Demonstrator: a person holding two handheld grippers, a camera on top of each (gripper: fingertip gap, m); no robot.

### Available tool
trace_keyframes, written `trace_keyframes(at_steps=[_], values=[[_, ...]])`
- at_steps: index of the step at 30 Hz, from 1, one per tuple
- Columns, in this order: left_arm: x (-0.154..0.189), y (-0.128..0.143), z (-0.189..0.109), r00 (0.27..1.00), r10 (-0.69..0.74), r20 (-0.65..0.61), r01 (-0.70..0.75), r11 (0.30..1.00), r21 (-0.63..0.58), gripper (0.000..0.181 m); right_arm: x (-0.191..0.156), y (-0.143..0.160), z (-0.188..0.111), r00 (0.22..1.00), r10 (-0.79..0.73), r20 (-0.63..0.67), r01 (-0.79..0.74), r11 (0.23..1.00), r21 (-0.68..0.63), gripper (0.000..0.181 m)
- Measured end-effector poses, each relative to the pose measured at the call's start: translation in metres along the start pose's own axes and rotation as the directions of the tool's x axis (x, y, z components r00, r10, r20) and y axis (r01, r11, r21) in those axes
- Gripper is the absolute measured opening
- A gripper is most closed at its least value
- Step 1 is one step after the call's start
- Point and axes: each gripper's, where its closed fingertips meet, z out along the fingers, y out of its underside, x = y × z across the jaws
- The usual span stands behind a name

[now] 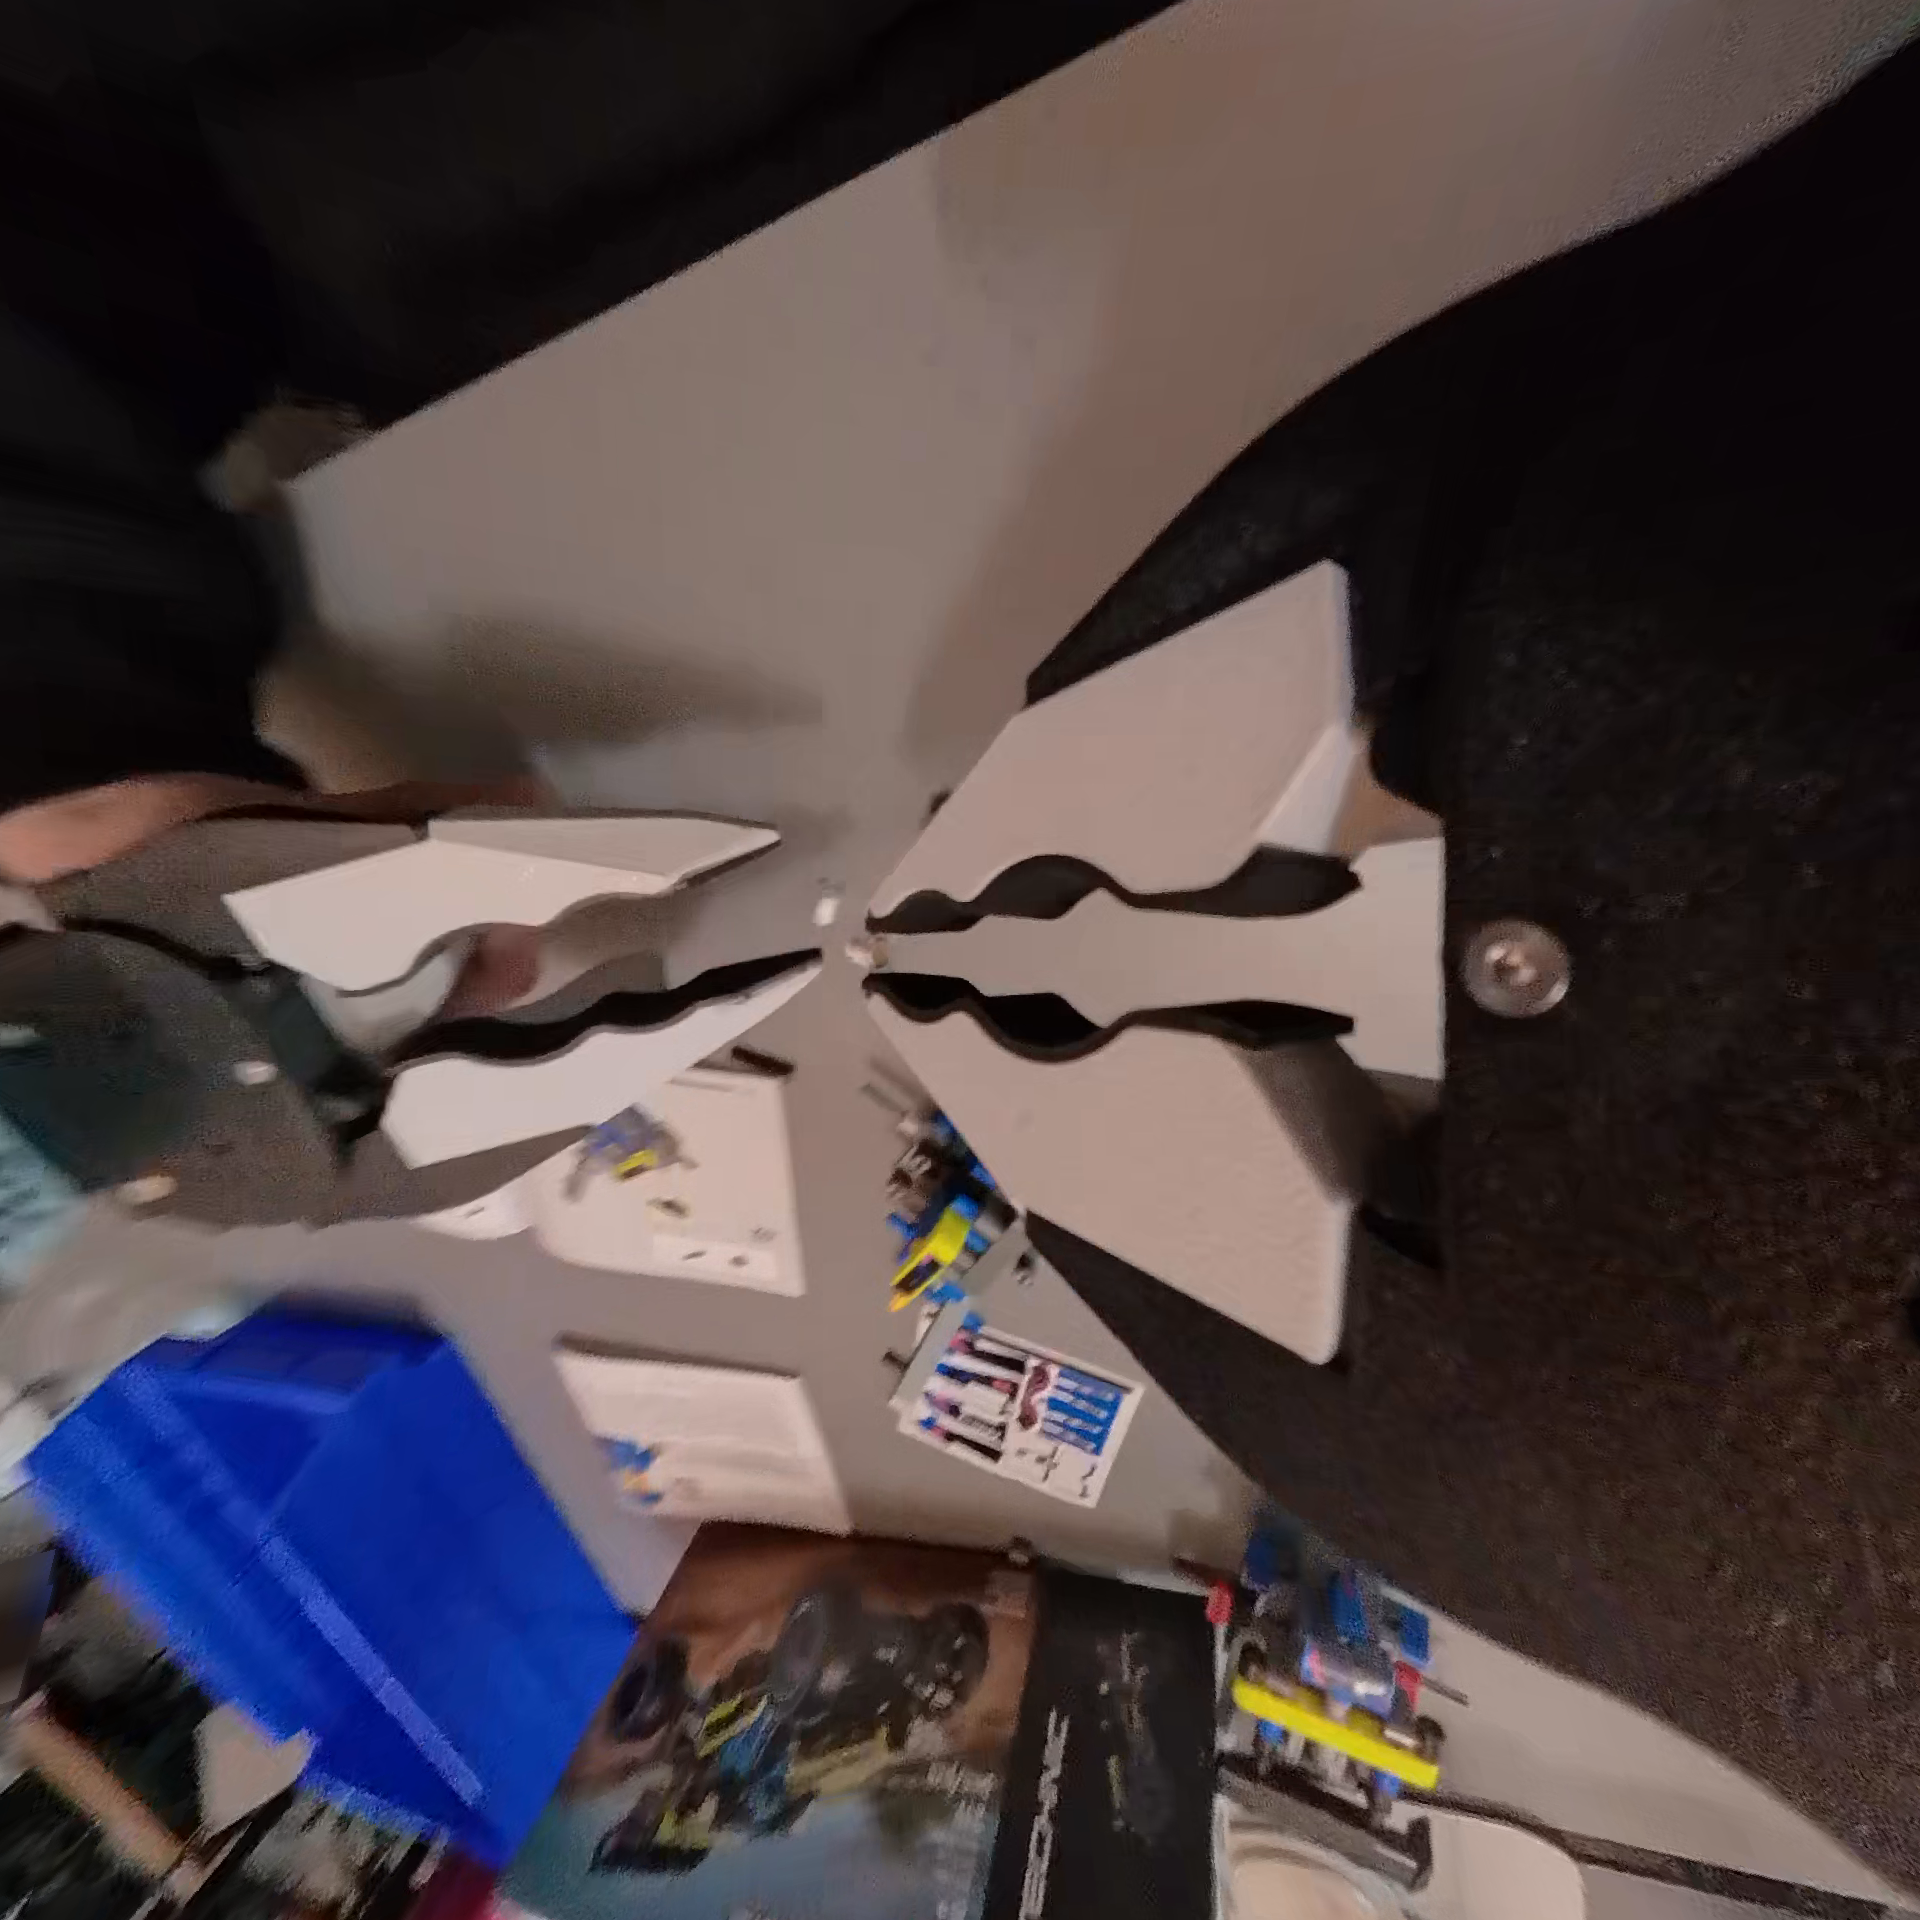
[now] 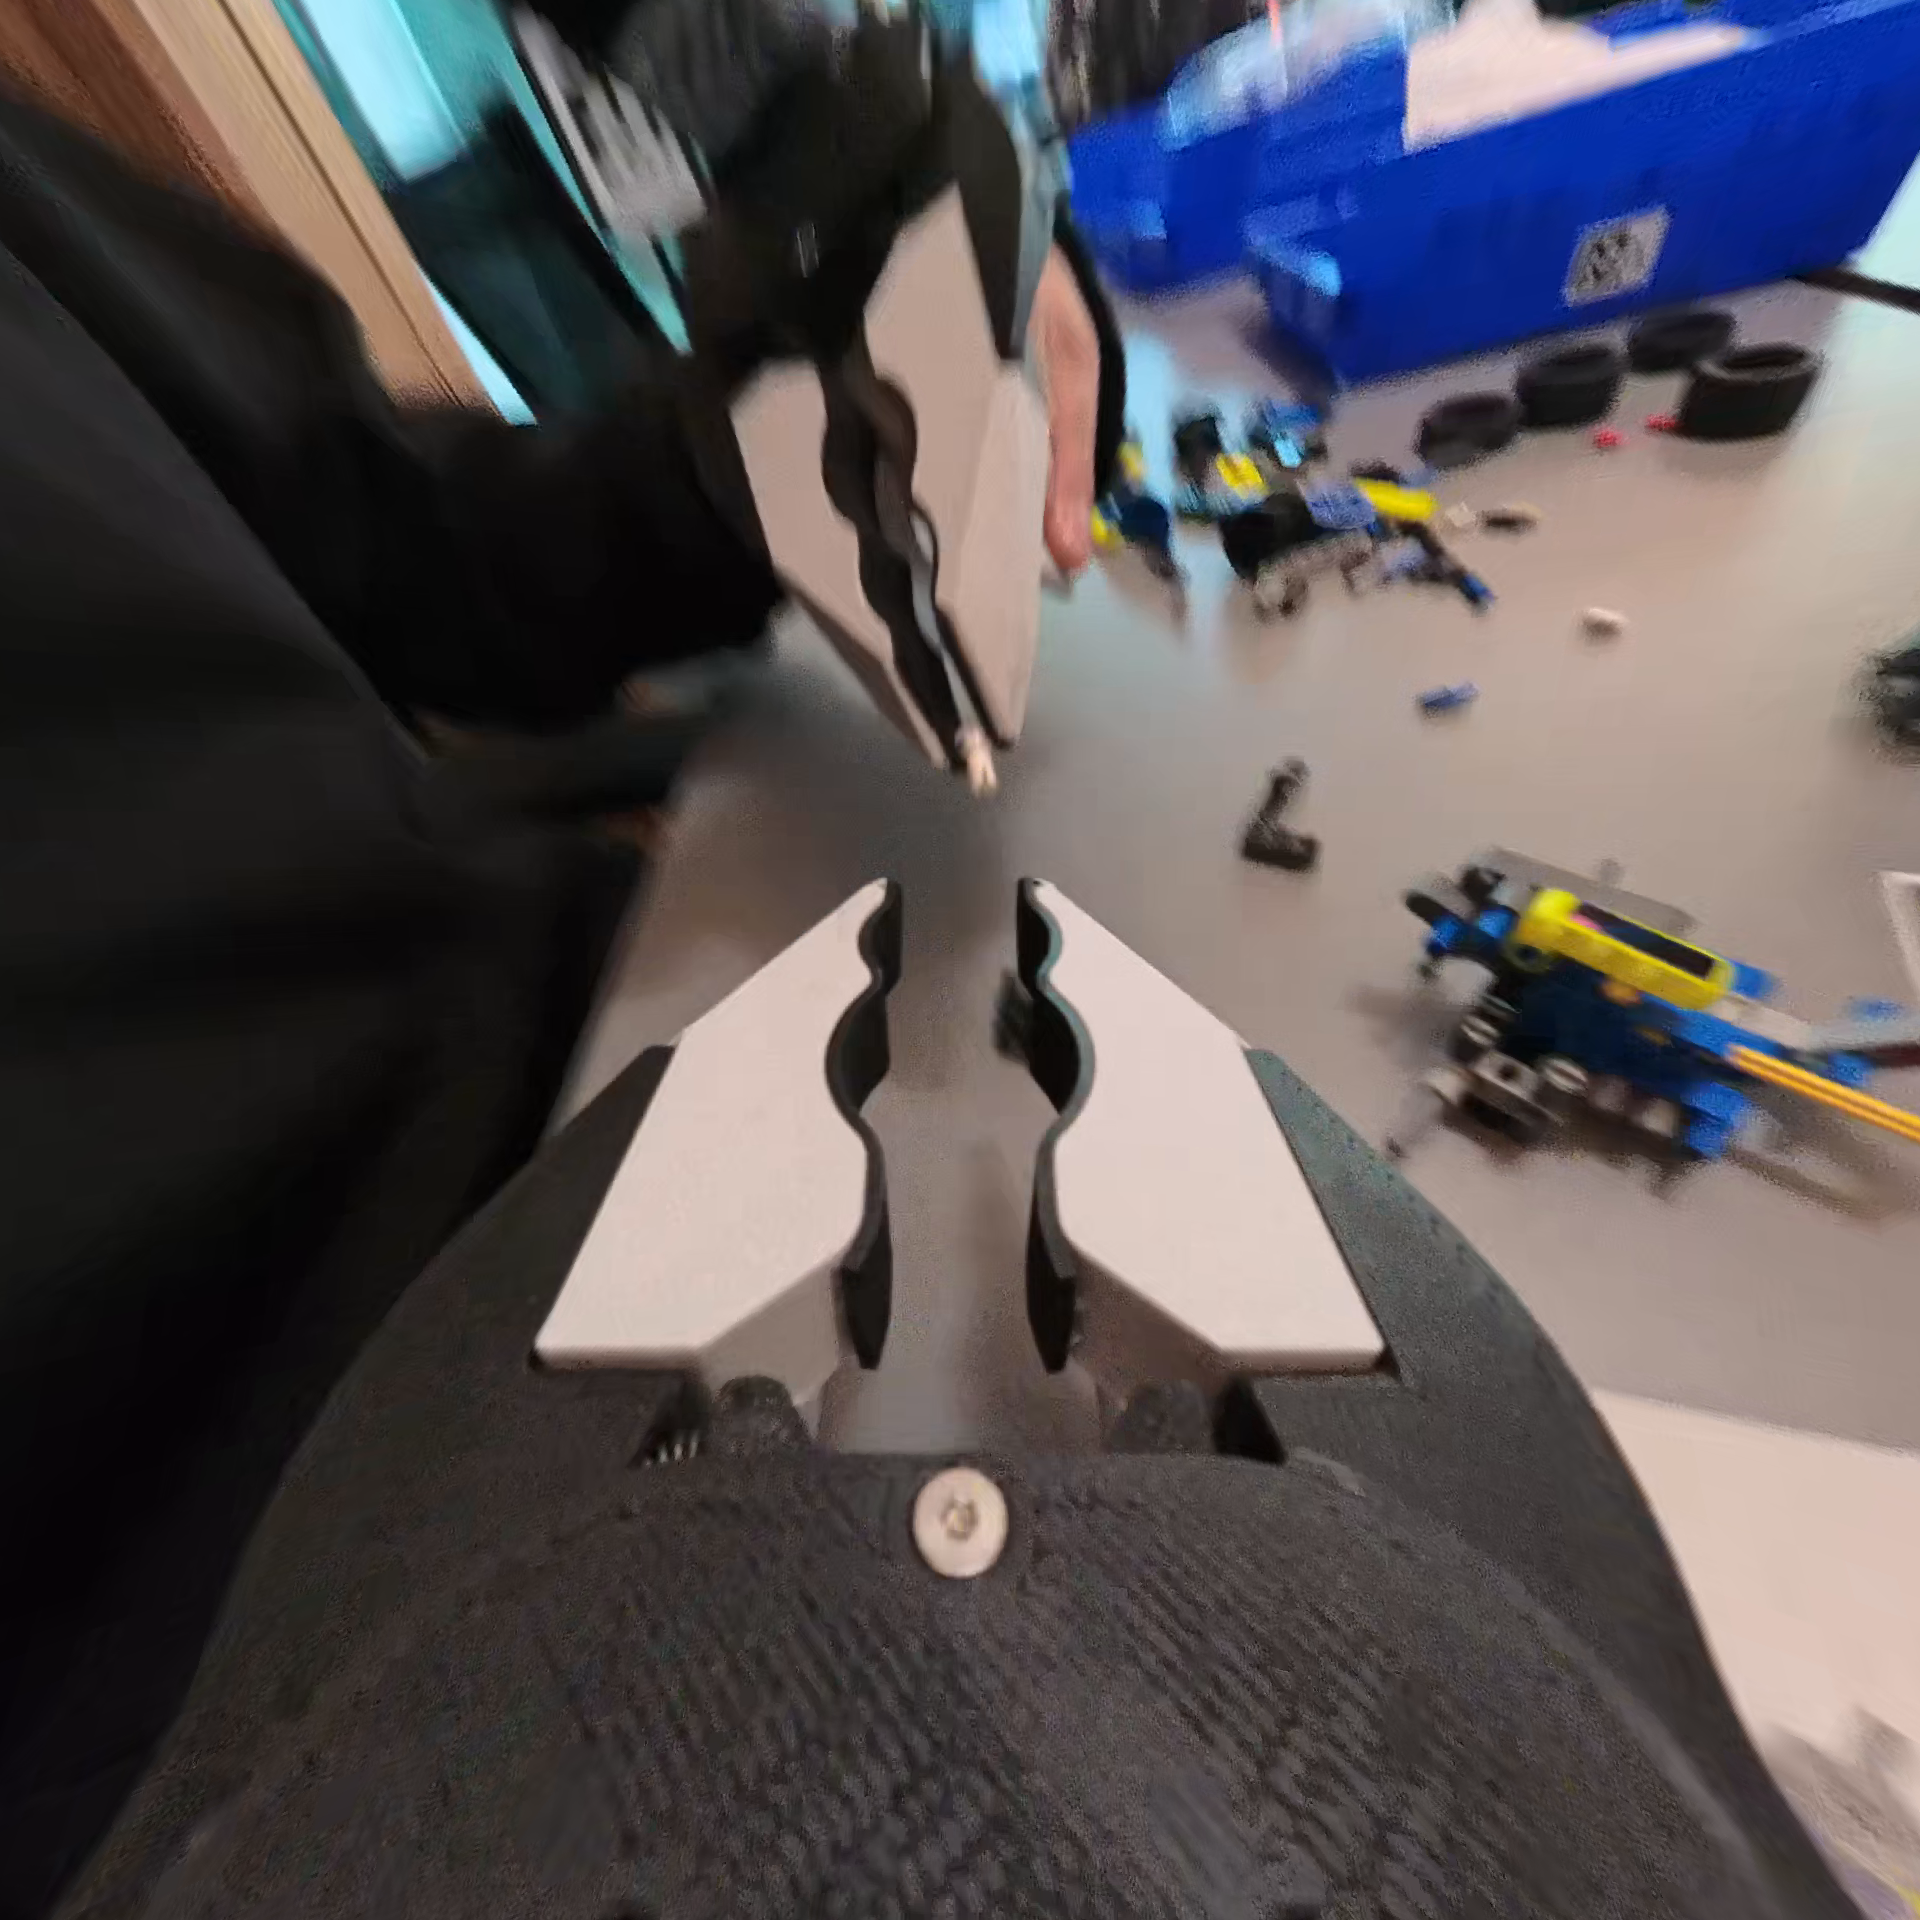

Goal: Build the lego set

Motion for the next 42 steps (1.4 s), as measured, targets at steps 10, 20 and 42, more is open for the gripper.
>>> trace_keyframes(at_steps=[10, 20, 42], values=[[0.026, 0.044, 0.026, 0.969, 0.093, -0.230, -0.164, 0.936, -0.310, 0.004, 0.021, 0.062, 0.033, 0.967, -0.202, -0.155, 0.119, 0.898, -0.423, 0.025], [0.024, 0.049, 0.034, 0.901, 0.228, -0.369, -0.371, 0.846, -0.384, 0.004, 0.018, 0.063, 0.035, 0.978, -0.160, -0.137, 0.088, 0.902, -0.422, 0.014], [0.024, 0.052, 0.038, 0.868, 0.209, -0.450, -0.434, 0.760, -0.484, 0.004, 0.021, 0.062, 0.034, 0.978, -0.145, -0.153, 0.069, 0.905, -0.419, 0.014]])
